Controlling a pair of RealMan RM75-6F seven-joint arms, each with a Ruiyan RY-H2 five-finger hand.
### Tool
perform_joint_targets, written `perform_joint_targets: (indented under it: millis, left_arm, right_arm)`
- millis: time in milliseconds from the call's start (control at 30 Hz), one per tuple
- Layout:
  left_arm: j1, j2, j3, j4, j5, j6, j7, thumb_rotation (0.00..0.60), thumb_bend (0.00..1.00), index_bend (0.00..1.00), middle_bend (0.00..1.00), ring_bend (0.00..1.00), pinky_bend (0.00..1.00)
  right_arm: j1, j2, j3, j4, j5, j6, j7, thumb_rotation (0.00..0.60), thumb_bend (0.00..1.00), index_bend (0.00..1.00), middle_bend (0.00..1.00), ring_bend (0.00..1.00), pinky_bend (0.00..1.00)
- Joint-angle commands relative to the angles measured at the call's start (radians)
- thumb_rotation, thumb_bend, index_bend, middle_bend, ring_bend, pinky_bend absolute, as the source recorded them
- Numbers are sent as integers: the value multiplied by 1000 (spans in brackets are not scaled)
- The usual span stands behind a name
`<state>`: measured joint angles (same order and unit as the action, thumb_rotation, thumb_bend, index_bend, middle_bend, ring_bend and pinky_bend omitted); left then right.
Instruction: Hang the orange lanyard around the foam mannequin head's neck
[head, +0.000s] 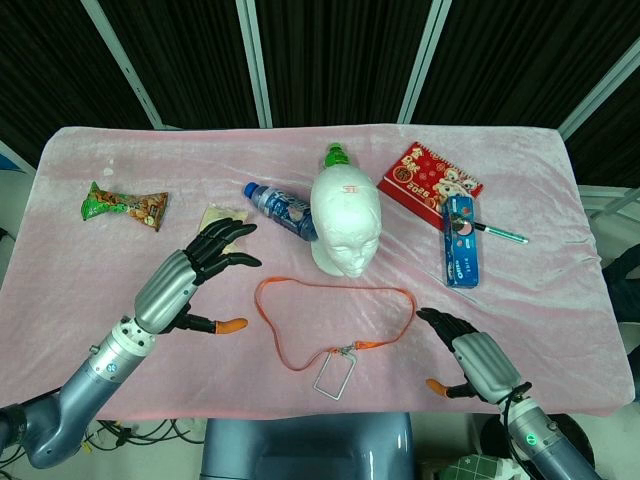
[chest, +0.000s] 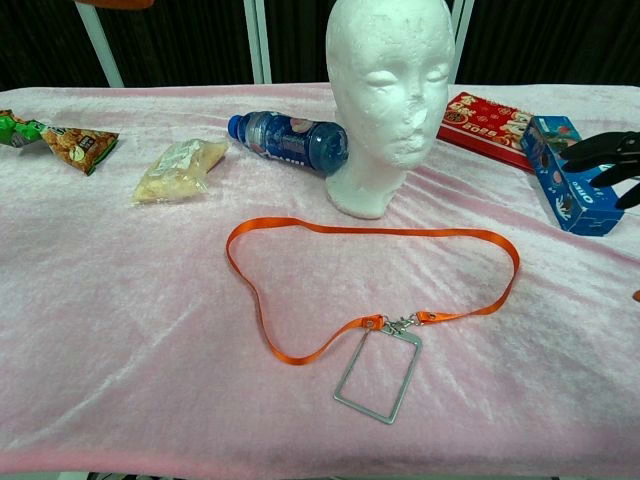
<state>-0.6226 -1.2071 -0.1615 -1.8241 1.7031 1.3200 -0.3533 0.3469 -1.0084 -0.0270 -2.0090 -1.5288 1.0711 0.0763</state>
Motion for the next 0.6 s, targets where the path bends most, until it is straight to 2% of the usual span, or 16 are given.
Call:
perform_joint_targets:
  millis: [33, 200, 367, 600]
  left_arm:
    - [18, 18, 23, 16, -14, -14, 60, 600, 122, 271, 50, 0, 0]
    - [66, 60, 52, -12, -112, -42, 187, 600, 122, 276, 50, 0, 0]
    - [121, 88, 65, -85, -279, -59, 305, 600, 147, 279, 49, 0, 0]
    - [136, 22, 39, -17, -442, -57, 429, 600, 157, 294, 47, 0, 0]
  right_arm:
    - [-8, -8, 10, 5, 30, 15, -13, 600, 152, 81, 73, 116, 167]
    - [-4, -22, 47, 30, 119, 23, -27, 600, 153, 99, 80, 116, 167]
    - [16, -73, 104, 80, 260, 29, -104, 600, 152, 111, 84, 115, 167]
    - [83, -148, 164, 118, 444, -23, -193, 600, 153, 155, 88, 116, 167]
